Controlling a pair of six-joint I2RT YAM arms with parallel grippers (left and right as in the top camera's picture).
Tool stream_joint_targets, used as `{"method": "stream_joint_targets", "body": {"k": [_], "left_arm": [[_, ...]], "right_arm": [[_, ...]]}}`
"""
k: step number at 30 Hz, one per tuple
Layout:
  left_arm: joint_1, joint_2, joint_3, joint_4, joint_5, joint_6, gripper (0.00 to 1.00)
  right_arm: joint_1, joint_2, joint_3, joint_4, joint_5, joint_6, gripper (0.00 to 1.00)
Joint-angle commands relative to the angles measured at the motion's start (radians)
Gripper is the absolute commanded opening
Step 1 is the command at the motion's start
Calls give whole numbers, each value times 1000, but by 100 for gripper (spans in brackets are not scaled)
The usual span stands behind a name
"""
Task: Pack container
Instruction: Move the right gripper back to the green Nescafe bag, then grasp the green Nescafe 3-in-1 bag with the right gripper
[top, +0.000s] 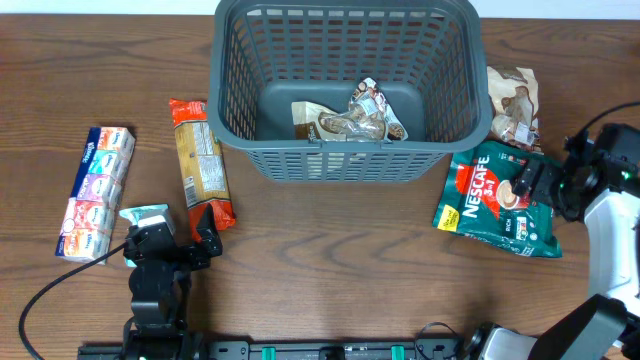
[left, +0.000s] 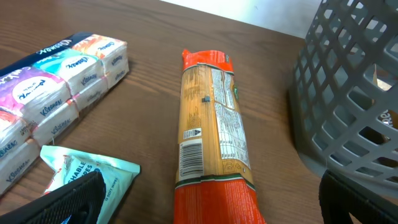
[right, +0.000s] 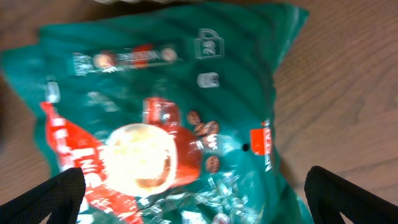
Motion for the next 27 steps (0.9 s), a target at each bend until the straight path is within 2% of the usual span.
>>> {"method": "stream_joint_targets", "body": {"k": [1, 7, 18, 20, 23, 25, 27], "left_arm": [[-3, 4, -19, -10, 10, -1, 99], [-3, 4, -19, -9, 10, -1, 99], [-3, 4, -19, -9, 10, -2, 99], [-3, 4, -19, -9, 10, -2, 99], [-3, 4, -19, -9, 10, -2, 99], [-3, 4, -19, -9, 10, -2, 99], [-3, 4, -19, -9, 10, -2, 99]], "right_arm": [[-58, 27, -40, 48, -40, -42, 99], [-121, 95, -57, 124, -86, -75, 99], [-120, 278, -57, 216, -153, -124, 99], [-120, 313, -57, 240, -212, -173, 98], [-120, 373, -57, 276, -300, -217, 91], [-120, 406, -57, 289, -327, -217, 82], [-120, 439, -57, 295, -330, -216, 62]]}}
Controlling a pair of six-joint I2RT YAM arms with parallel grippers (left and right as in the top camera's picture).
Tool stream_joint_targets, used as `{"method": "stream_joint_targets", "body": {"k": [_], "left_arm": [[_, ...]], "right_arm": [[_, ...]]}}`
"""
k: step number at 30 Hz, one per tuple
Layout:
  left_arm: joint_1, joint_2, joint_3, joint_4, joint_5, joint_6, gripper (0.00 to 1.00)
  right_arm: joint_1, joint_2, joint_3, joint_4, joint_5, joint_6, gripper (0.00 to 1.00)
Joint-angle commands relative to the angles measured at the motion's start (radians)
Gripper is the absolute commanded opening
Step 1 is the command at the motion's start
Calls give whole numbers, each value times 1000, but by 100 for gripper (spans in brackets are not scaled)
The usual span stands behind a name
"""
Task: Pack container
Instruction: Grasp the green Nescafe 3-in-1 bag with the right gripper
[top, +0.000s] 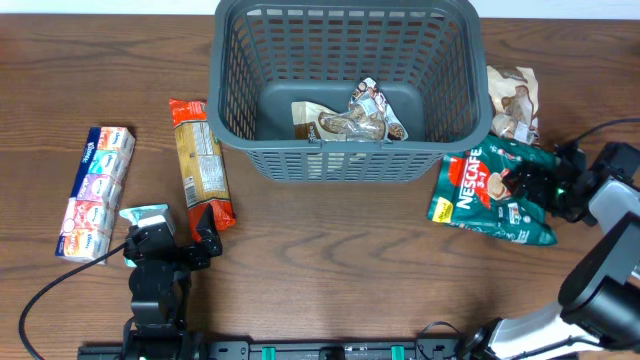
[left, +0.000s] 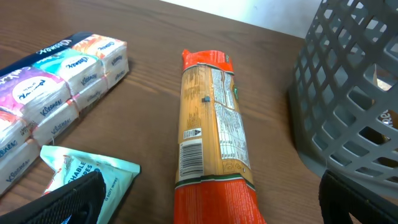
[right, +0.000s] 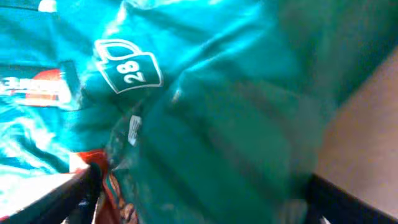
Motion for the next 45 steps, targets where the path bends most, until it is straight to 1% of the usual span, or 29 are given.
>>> {"method": "stream_joint_targets", "body": {"k": [1, 3, 4, 5, 6, 11, 15, 20, 23, 30, 34, 37, 42, 45], "left_arm": [[-3, 4, -19, -9, 10, -2, 99], [-3, 4, -19, -9, 10, -2, 99], [-3, 4, -19, -9, 10, -2, 99], [-3, 4, -19, -9, 10, -2, 99], [-3, 4, -19, -9, 10, -2, 99], [-3, 4, -19, -9, 10, -2, 99], [-3, 4, -19, -9, 10, -2, 99], [-3, 4, -19, -9, 10, -2, 99], [-3, 4, -19, -9, 10, -1, 99], [-3, 4, -19, -10, 10, -1, 99], [-3, 4, -19, -10, 10, -1, 98], [-3, 4, -19, -10, 10, -1, 99], [-3, 4, -19, -9, 10, -1, 99], [-3, 4, -19, -10, 10, -1, 99]], "right_arm": [[2, 100, -24, -1, 19, -42, 57], [2, 118, -24, -1, 20, -42, 51], [2, 123, -24, -1, 20, -42, 39], [2, 124, -24, 0, 27, -40, 6], [2, 124, -24, 3, 31, -31, 1], [2, 124, -24, 6, 34, 3, 1], [2, 119, -24, 5, 46, 57, 1], [4, 49, -23, -22, 66, 81, 1], [4, -45, -22, -36, 100, 87, 1], [5, -357, 6, -98, 128, 86, 1], [5, -496, 71, -168, 133, 86, 1], [5, -556, 147, -224, 133, 86, 1], [14, -577, 279, -311, 140, 85, 1], [43, -577, 349, -323, 139, 86, 1]]}}
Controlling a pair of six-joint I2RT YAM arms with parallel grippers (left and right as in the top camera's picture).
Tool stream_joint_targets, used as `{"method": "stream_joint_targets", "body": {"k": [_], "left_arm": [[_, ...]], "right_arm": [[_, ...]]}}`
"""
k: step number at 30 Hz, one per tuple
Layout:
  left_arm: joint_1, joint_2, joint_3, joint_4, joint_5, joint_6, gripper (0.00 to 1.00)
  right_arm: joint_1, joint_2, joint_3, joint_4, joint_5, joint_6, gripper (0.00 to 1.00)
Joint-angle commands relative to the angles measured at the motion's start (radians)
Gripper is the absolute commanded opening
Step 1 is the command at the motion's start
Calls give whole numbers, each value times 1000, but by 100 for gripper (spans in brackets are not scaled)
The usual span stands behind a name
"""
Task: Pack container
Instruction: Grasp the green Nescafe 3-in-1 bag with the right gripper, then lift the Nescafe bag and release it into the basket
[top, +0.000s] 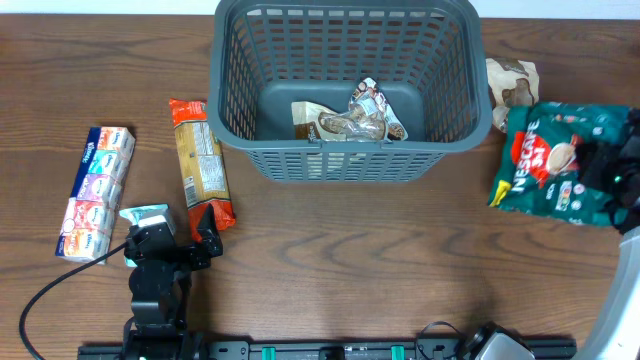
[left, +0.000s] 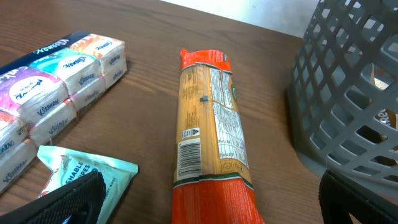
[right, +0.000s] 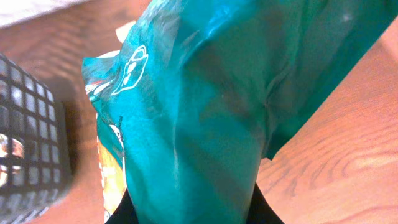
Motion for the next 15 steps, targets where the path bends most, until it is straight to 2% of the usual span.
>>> {"method": "stream_joint_targets", "body": {"k": [1, 6, 15], "left_arm": [[-3, 4, -19, -10, 3, -1, 99], [-3, 4, -19, -10, 3, -1, 99], [-3, 4, -19, -10, 3, -1, 99]], "right_arm": [[43, -29, 109, 16, -34, 19, 1], [161, -29, 256, 101, -37, 16, 1], [512, 3, 443, 311, -88, -212, 1]]}}
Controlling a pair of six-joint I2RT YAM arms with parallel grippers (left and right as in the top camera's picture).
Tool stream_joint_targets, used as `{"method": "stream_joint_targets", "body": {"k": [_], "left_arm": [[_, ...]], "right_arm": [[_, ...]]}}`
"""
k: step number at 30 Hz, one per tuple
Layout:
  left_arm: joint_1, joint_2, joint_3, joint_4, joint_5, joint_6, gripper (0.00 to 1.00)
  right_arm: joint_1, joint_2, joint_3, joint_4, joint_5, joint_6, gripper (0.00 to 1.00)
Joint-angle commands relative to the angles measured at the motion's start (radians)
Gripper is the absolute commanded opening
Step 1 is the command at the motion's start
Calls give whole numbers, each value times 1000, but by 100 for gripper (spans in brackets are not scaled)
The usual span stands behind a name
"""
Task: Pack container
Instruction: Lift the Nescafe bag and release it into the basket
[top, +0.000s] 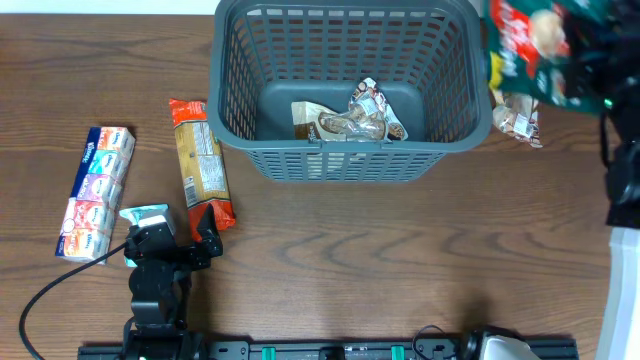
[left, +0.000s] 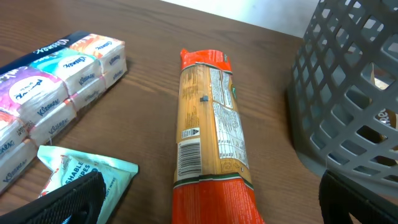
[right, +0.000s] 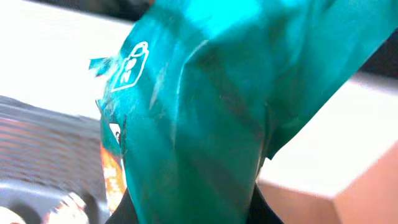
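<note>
The grey slatted basket (top: 440, 120) stands at the back centre with a brown snack packet (top: 350, 118) on its floor. My right gripper (top: 600, 60) is shut on the green Nescafe bag (top: 540, 35), held high near the basket's right rim; the bag (right: 205, 106) fills the right wrist view. A second brown packet (top: 517, 112) lies on the table right of the basket. My left gripper (top: 170, 245) stands open near the front left, just short of the orange pasta pack (left: 213, 137). A teal wipe sachet (left: 81, 171) and a tissue multipack (left: 43, 87) lie to its left.
The basket wall (left: 348, 106) rises close on the right in the left wrist view. A black cable (top: 40, 295) loops from the left arm across the front left of the wooden table (top: 400, 260).
My right gripper has gone from beside the basket's right side up toward its top right rim, with the Nescafe bag in it. The left arm has not moved.
The Nescafe bag lay flat right of the basket with my right gripper open over it. Then the gripper was down on the bag. Later it held the bag up off the table, and now high by the basket's rim. The left arm stayed put.
</note>
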Motion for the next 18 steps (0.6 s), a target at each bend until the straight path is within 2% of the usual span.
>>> {"method": "stream_joint_targets", "body": {"k": [1, 9, 18], "left_arm": [[-3, 4, -19, -10, 3, -2, 99], [-3, 4, -19, -10, 3, -1, 99], [-3, 4, -19, -10, 3, -1, 99]], "right_arm": [[122, 13, 85, 43, -56, -111, 1], [341, 180, 100, 16, -110, -340, 1], [381, 469, 100, -61, -206, -346, 1]]}}
